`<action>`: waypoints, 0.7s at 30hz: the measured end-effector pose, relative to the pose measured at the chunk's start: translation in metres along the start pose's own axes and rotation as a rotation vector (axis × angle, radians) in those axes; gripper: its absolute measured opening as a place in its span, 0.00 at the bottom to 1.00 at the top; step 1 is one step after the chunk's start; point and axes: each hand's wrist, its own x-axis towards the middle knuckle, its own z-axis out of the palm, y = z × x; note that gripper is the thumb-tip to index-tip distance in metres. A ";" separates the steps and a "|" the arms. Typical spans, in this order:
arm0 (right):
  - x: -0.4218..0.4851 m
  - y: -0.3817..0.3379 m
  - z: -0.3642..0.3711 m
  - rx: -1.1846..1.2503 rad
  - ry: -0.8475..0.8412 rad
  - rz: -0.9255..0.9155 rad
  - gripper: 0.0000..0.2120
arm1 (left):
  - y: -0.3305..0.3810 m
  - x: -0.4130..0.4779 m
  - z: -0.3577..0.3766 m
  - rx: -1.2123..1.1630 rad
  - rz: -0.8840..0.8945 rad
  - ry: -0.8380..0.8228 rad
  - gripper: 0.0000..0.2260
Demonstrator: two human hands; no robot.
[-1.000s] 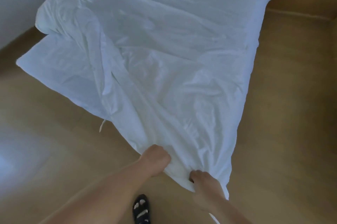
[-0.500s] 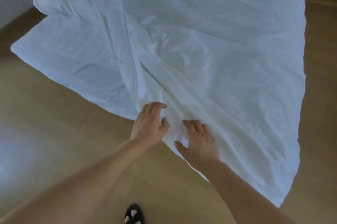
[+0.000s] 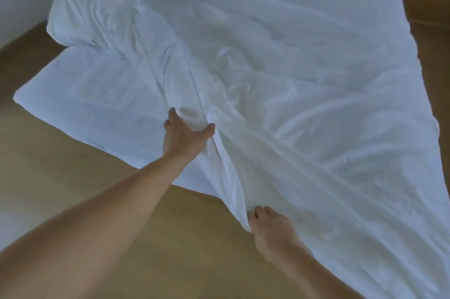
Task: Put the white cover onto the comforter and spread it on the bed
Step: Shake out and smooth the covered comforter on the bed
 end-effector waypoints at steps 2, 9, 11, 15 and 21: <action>-0.010 -0.008 -0.002 -0.079 -0.173 -0.022 0.26 | 0.000 0.010 -0.010 0.074 0.044 0.002 0.52; 0.068 -0.009 -0.087 0.164 0.459 0.018 0.19 | -0.011 0.056 -0.024 0.393 0.160 -0.045 0.51; 0.115 0.002 -0.119 0.168 0.445 0.192 0.29 | -0.008 0.074 -0.030 0.580 0.309 0.015 0.51; 0.185 0.007 -0.144 0.388 -0.004 0.423 0.43 | 0.016 0.133 -0.049 0.816 0.554 0.011 0.44; 0.150 -0.066 -0.113 0.520 -0.212 0.001 0.17 | 0.032 0.193 -0.066 1.064 0.700 -0.127 0.32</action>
